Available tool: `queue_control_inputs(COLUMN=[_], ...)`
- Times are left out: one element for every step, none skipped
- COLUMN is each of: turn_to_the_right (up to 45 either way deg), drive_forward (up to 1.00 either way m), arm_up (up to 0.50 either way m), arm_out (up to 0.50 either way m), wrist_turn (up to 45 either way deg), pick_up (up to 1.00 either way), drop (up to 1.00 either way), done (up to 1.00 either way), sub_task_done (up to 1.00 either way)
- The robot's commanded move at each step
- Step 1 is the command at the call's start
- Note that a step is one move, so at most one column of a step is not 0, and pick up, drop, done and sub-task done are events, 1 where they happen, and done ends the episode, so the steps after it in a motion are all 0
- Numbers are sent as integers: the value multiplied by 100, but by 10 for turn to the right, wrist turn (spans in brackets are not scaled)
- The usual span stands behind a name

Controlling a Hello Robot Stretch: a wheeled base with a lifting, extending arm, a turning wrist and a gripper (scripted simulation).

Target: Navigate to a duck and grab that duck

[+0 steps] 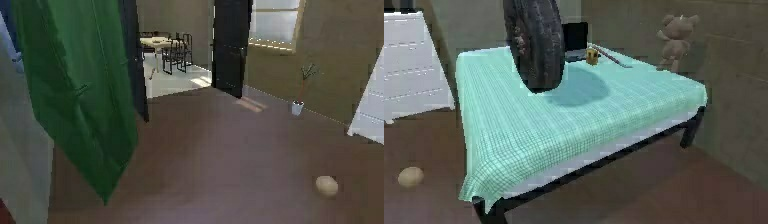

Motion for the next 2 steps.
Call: queue_control_inputs(turn_to_the_right=[-450, -450], drive_forward=[0, 0], arm_up=[0, 0], arm_out=[0, 0], wrist_turn=[0, 0], pick_up=[0, 0], drop=[0, 0], done=[0, 0], sub_task_done=[0, 0])
